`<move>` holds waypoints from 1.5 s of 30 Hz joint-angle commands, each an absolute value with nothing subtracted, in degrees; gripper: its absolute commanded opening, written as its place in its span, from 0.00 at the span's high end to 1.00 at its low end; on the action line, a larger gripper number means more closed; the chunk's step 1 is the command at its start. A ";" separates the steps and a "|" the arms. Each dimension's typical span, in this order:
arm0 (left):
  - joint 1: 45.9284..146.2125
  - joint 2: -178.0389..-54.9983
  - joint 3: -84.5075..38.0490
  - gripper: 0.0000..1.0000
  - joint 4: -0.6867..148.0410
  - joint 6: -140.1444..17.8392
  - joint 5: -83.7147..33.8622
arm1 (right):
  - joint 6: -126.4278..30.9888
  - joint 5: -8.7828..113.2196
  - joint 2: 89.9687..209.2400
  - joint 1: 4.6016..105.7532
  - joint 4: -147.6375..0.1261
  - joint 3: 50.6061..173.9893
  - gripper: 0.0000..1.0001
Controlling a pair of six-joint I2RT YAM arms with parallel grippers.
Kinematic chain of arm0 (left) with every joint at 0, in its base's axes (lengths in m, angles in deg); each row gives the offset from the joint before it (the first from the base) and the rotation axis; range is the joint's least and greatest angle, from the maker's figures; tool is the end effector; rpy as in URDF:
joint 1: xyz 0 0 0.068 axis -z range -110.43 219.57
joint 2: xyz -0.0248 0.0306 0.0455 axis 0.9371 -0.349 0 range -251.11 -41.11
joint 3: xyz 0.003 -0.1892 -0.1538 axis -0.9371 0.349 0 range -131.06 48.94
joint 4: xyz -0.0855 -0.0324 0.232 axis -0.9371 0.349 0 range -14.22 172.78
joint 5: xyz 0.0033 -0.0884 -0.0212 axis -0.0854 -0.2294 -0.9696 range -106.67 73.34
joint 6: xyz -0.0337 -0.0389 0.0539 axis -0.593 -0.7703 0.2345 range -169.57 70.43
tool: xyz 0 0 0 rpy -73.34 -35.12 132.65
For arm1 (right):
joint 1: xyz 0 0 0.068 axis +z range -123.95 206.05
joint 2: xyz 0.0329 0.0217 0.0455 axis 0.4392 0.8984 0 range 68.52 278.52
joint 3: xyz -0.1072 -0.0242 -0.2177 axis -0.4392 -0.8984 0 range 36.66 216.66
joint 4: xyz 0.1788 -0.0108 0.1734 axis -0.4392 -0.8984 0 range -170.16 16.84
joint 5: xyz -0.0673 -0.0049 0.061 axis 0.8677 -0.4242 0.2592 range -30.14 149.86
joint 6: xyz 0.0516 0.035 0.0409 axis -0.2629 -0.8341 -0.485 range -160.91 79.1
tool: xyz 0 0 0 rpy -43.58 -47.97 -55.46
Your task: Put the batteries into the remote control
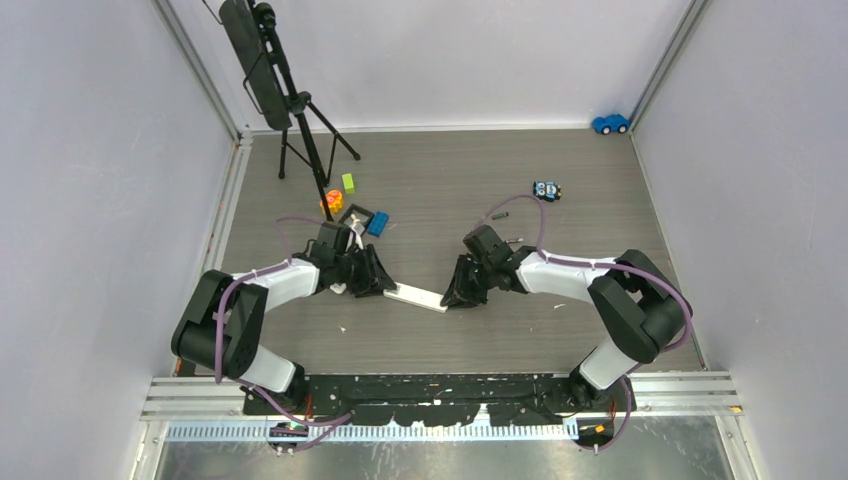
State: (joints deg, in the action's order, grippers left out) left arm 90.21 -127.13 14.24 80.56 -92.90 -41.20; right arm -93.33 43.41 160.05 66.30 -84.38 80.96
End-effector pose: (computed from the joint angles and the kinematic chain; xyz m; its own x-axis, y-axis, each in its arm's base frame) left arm 0.2424 -0.1191 0.0945 -0.9337 -0.3154 -0.1694 -0.1420 0.7607 -0.6334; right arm 0.2160 0.2060 0.1035 -0.9773 0.1686 -0.1278 0.0688 0.8244 0.5618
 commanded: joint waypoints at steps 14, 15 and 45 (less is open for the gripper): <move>92.43 -132.17 17.39 0.61 85.89 -92.24 -34.82 | -96.25 51.58 159.28 64.89 -88.70 76.51 0.75; 92.42 -132.21 17.40 0.61 85.86 -92.21 -34.85 | -96.34 51.60 159.38 64.89 -88.64 76.53 0.79; 93.03 -134.99 22.92 0.68 76.77 -94.75 -39.87 | -101.07 45.41 167.12 66.91 -82.72 85.25 0.92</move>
